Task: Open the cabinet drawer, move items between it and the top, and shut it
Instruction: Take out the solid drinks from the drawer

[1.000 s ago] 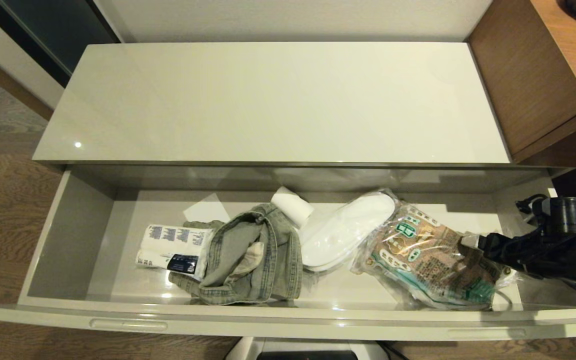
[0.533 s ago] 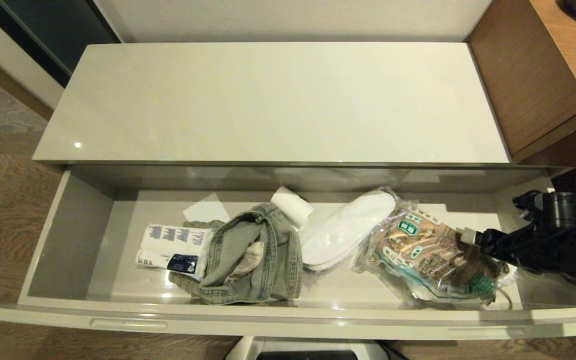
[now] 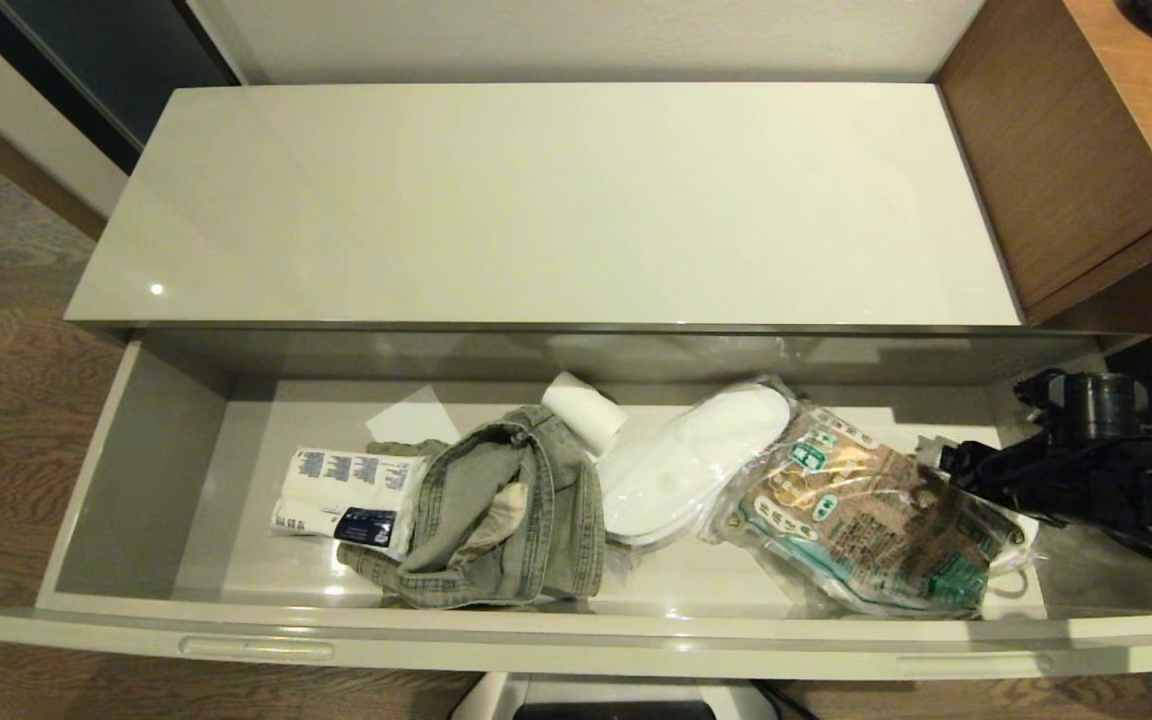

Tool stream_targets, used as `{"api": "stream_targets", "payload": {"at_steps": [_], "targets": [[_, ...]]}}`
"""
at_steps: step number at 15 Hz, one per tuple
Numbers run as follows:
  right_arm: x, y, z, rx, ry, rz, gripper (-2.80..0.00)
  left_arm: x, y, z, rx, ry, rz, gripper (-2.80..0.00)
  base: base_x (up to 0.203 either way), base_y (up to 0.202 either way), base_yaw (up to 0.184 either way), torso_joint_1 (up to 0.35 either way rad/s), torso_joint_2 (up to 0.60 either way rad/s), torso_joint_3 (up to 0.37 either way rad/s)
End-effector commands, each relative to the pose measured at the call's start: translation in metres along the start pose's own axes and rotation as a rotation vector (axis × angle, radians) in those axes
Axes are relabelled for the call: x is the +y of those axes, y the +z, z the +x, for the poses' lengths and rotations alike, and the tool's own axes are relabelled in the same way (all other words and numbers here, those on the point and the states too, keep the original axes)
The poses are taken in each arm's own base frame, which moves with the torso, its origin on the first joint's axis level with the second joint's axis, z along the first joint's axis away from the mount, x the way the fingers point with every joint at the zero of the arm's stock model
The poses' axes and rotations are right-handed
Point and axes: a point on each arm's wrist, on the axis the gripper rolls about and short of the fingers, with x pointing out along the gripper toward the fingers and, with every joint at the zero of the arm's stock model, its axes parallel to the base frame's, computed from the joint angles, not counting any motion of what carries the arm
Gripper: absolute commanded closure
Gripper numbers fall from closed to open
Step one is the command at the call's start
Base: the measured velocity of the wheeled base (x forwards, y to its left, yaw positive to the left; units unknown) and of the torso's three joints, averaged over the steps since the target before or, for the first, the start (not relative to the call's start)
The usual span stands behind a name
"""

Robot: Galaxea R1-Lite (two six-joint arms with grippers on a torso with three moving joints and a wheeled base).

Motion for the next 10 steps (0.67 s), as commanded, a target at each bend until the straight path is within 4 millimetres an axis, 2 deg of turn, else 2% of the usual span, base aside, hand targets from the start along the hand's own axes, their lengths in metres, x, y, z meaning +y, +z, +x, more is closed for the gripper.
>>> {"api": "stream_targets", "payload": {"at_steps": [1, 7, 10], "targets": [[-0.002, -0.012, 0.006, 0.046, -0.004, -0.001, -2.8, 0.0, 0.0, 0.0, 0.001, 0.0, 0.001, 0.0, 0.0, 0.0, 0.0, 0.0, 0.0, 0.0], [0.001, -0.012, -0.008, 0.081, 0.142, 0.022, -2.8, 0.0, 0.0, 0.0, 0.001, 0.0, 0.001, 0.0, 0.0, 0.0, 0.0, 0.0, 0.0, 0.0], [0.007, -0.018, -0.012, 0.121, 0.206, 0.043, -2.8, 0.0, 0.0, 0.0, 0.001, 0.0, 0.001, 0.0, 0.0, 0.0, 0.0, 0.0, 0.0, 0.0]]}}
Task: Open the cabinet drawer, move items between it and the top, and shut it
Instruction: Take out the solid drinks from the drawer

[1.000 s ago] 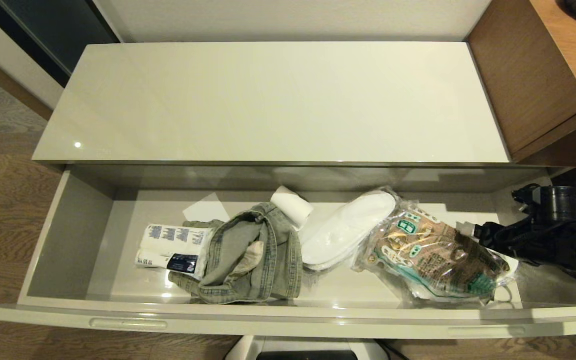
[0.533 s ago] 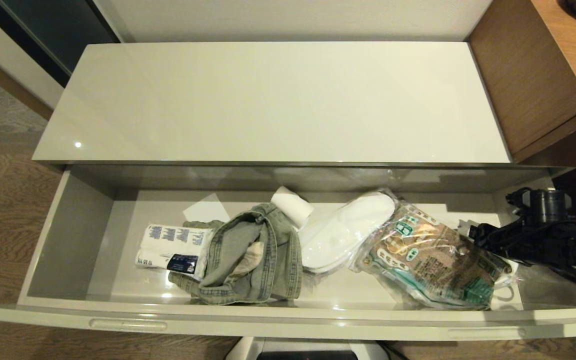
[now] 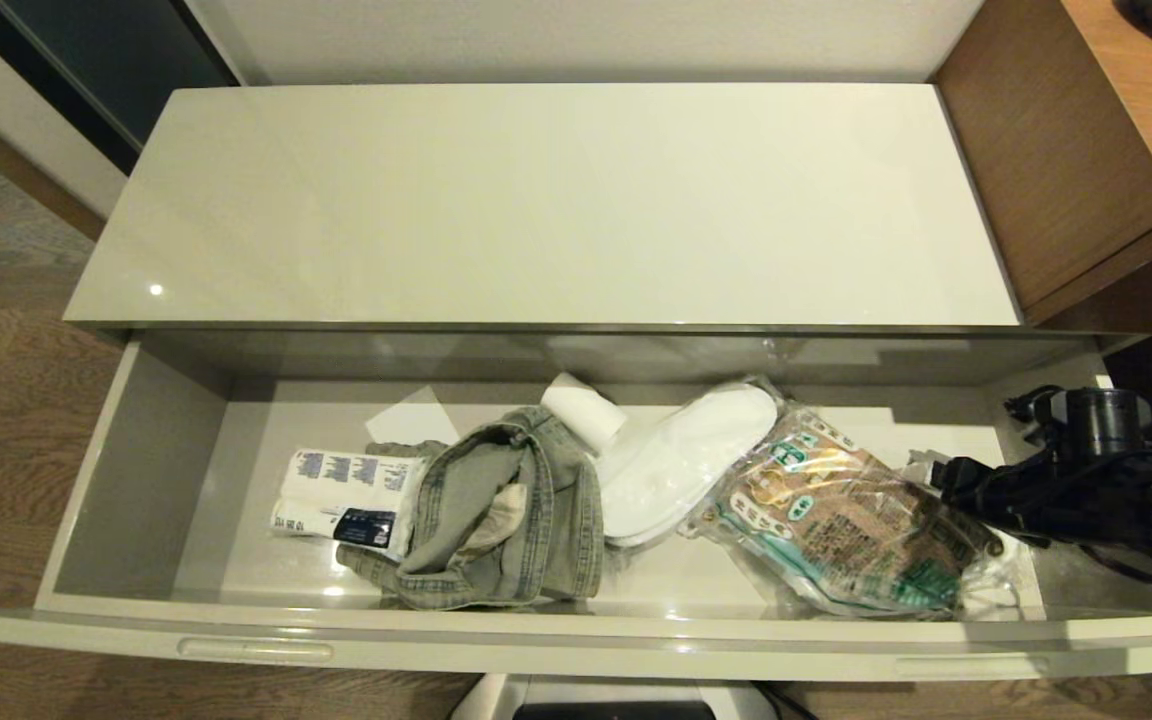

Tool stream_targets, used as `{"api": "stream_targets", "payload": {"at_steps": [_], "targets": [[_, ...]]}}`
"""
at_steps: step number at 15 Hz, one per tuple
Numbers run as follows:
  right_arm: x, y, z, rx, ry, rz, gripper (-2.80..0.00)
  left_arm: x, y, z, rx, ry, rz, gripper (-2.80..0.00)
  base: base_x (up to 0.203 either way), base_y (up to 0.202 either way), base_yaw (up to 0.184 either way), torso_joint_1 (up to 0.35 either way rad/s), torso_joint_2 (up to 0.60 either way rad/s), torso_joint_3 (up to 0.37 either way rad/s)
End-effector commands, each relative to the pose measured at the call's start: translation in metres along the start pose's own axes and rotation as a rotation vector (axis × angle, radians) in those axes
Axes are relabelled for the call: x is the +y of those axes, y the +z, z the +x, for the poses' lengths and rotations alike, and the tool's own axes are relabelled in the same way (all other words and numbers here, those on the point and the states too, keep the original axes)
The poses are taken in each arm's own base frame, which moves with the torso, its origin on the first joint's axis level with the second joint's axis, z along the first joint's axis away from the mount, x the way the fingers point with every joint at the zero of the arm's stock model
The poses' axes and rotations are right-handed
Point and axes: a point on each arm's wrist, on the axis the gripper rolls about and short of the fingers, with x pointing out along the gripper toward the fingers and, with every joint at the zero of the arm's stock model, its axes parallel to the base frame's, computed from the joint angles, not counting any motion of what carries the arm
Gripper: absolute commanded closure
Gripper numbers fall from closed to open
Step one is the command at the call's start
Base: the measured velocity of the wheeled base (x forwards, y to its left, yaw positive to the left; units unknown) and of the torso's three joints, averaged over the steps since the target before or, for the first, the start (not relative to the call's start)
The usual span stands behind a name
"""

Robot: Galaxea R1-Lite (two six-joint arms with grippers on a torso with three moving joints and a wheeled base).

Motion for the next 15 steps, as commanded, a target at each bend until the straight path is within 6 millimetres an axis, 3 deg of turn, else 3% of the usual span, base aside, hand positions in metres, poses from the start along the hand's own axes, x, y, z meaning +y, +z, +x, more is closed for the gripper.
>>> {"api": "stream_targets", "payload": {"at_steps": [1, 5, 9, 12, 15], "targets": [[0.003, 0.002, -0.003, -0.013, 0.017, 0.005, -2.8, 0.0, 0.0, 0.0, 0.001, 0.0, 0.001, 0.0, 0.0, 0.0, 0.0, 0.0, 0.0, 0.0], [0.0, -0.003, -0.002, 0.005, -0.003, -0.013, -2.8, 0.0, 0.0, 0.0, 0.001, 0.0, 0.001, 0.0, 0.0, 0.0, 0.0, 0.0, 0.0, 0.0], [0.001, -0.009, -0.016, 0.019, -0.015, -0.194, -2.8, 0.0, 0.0, 0.0, 0.001, 0.0, 0.0, 0.0, 0.0, 0.0, 0.0, 0.0, 0.0, 0.0], [-0.001, -0.03, -0.018, 0.102, -0.008, -0.251, -2.8, 0.0, 0.0, 0.0, 0.001, 0.0, 0.001, 0.0, 0.0, 0.0, 0.0, 0.0, 0.0, 0.0], [0.005, -0.033, -0.023, 0.131, 0.004, -0.261, -2.8, 0.0, 0.0, 0.0, 0.001, 0.0, 0.001, 0.0, 0.0, 0.0, 0.0, 0.0, 0.0, 0.0]]}}
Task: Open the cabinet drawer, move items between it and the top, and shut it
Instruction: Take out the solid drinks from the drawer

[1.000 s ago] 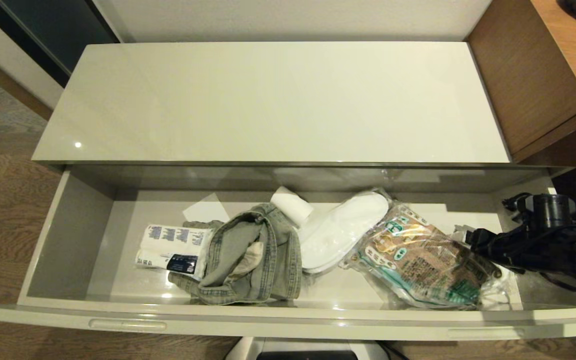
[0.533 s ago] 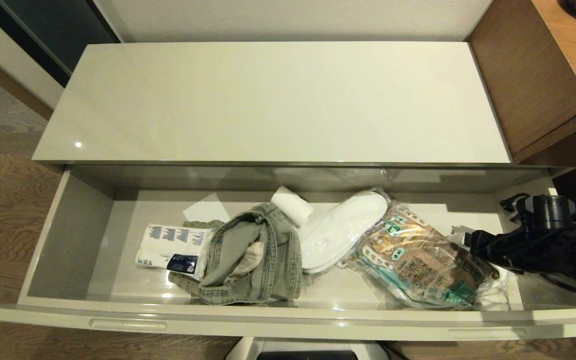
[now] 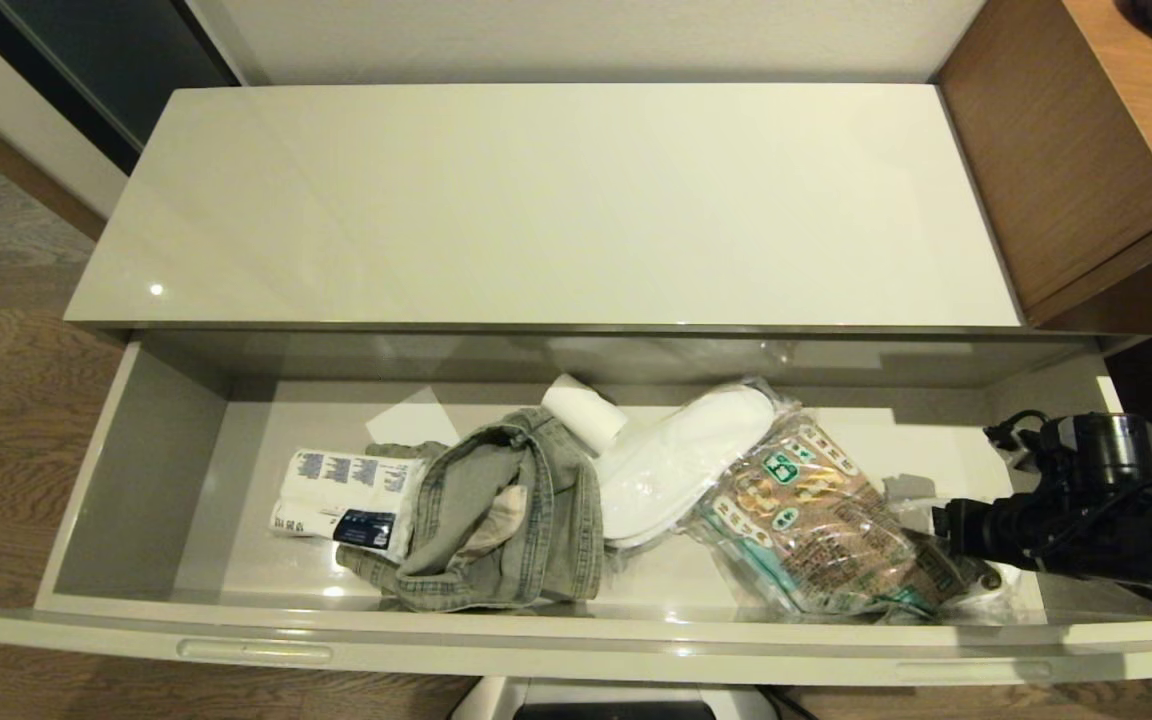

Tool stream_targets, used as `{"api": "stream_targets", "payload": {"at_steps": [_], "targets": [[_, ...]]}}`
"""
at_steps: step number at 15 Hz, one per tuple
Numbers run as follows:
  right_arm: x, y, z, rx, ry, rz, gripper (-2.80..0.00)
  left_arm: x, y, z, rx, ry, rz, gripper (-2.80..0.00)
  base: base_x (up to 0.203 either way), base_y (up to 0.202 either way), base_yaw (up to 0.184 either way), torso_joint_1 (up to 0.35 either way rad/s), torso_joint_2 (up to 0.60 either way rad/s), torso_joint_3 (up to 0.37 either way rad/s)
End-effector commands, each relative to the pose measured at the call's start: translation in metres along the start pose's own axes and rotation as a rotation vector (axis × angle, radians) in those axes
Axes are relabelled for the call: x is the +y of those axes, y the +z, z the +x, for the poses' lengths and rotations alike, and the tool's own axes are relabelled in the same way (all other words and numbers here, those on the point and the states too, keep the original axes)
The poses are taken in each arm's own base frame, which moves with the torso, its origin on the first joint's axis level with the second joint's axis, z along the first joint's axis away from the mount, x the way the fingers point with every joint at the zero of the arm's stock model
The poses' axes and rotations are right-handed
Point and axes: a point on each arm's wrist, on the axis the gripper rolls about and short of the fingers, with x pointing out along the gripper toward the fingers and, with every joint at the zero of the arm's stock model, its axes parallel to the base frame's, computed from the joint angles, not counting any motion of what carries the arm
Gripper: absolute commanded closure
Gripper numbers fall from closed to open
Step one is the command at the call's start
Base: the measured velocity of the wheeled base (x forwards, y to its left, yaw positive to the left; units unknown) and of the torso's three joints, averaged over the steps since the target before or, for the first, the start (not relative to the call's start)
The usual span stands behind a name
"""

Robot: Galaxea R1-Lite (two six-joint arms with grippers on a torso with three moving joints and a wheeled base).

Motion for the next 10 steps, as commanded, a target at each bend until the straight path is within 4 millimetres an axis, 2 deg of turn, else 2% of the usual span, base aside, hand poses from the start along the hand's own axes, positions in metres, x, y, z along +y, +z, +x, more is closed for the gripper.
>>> {"api": "stream_targets", "payload": {"at_steps": [1, 3, 10], "targets": [[0.005, -0.001, -0.004, 0.009, 0.012, -0.011, -2.8, 0.0, 0.0, 0.0, 0.002, 0.0, 0.001, 0.0, 0.0, 0.0, 0.0, 0.0, 0.0, 0.0], [0.007, -0.007, -0.001, 0.068, 0.029, -0.018, -2.8, 0.0, 0.0, 0.0, 0.002, 0.0, 0.001, 0.0, 0.0, 0.0, 0.0, 0.0, 0.0, 0.0], [0.015, -0.012, 0.004, 0.116, 0.109, -0.045, -2.8, 0.0, 0.0, 0.0, 0.002, 0.0, -0.001, 0.0, 0.0, 0.0, 0.0, 0.0, 0.0, 0.0]]}}
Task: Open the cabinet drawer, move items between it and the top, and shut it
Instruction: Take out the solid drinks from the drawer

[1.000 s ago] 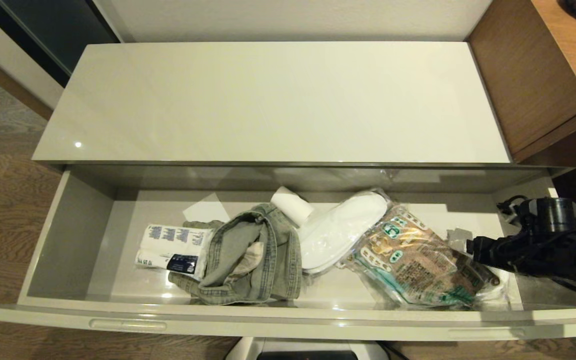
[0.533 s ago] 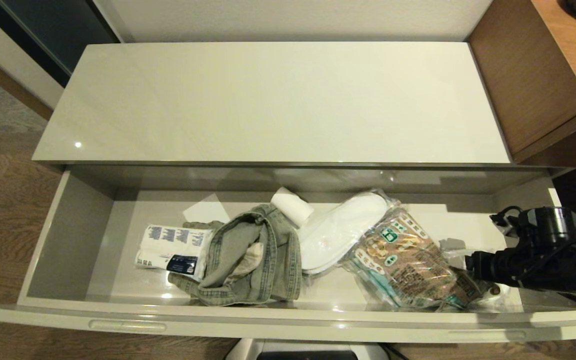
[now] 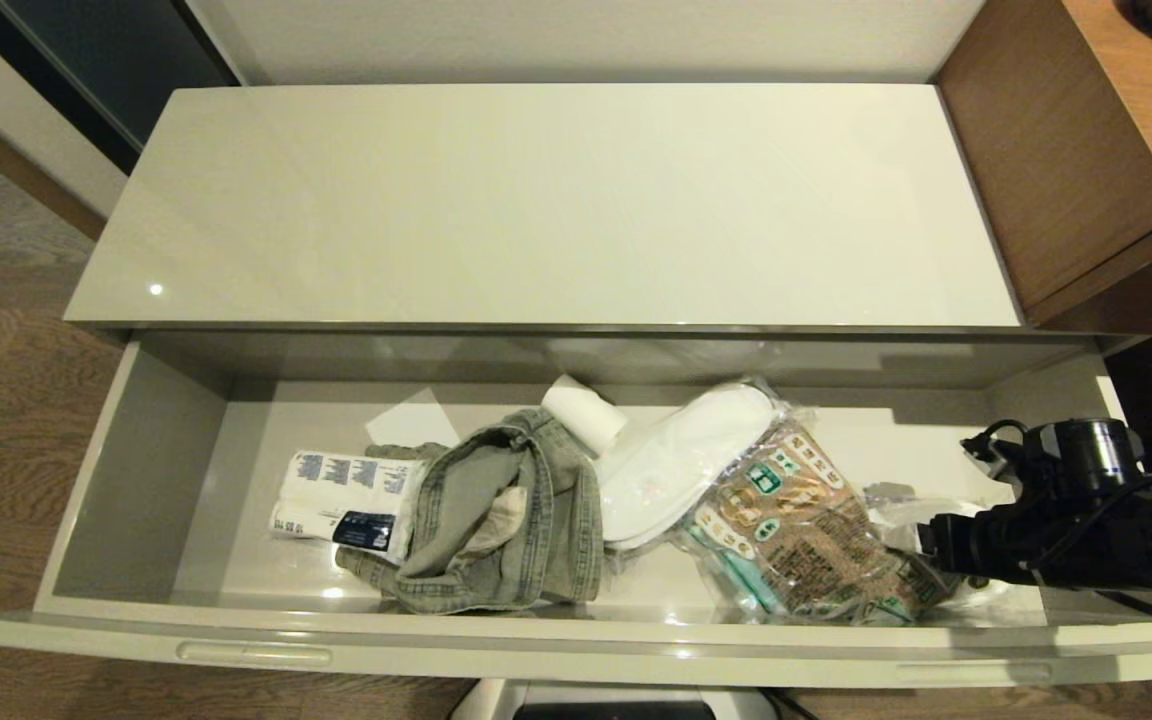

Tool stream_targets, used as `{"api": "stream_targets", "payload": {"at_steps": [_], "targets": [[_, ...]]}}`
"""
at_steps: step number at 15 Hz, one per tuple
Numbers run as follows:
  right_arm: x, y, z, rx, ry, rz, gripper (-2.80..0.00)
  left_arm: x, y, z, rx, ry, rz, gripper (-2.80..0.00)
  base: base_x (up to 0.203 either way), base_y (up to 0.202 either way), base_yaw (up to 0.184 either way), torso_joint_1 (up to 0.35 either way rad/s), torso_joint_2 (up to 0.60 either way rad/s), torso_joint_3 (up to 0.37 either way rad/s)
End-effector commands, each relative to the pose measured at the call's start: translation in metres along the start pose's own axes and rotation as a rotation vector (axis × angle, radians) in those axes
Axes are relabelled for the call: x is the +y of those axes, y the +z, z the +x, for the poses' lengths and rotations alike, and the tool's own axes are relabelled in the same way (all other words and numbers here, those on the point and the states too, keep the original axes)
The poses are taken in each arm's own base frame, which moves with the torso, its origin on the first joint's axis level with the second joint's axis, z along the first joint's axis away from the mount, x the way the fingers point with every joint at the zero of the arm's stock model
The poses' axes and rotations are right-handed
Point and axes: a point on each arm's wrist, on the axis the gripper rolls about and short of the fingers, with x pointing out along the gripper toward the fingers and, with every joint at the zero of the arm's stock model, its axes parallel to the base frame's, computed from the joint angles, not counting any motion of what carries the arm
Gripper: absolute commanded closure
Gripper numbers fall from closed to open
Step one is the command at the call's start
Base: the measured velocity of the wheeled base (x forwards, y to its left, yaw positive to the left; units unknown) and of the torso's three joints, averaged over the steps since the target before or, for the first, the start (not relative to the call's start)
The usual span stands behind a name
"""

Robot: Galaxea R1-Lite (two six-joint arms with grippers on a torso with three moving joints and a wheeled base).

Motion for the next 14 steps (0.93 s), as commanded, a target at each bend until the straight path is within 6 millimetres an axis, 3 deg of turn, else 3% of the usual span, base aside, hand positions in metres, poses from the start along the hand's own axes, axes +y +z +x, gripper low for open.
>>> {"api": "stream_targets", "payload": {"at_steps": [1, 6, 14], "targets": [[0.0018, -0.003, 0.0051, 0.022, 0.028, 0.002, -2.8, 0.0, 0.0001, 0.0001, 0.001, 0.0, 0.001, 0.0, 0.0, 0.0, 0.0, 0.0, 0.0, 0.0], [0.0019, -0.0067, 0.0121, 0.055, 0.128, 0.047, -2.8, 0.0, 0.0001, 0.0001, 0.001, 0.0, 0.001, 0.0, 0.0, 0.0, 0.0, 0.0, 0.0, 0.0], [0.0015, -0.0056, 0.0127, 0.05, 0.137, 0.078, -2.8, 0.0, 0.0001, 0.0001, 0.001, 0.0, 0.001, 0.0, 0.0, 0.0, 0.0, 0.0, 0.0, 0.0]]}}
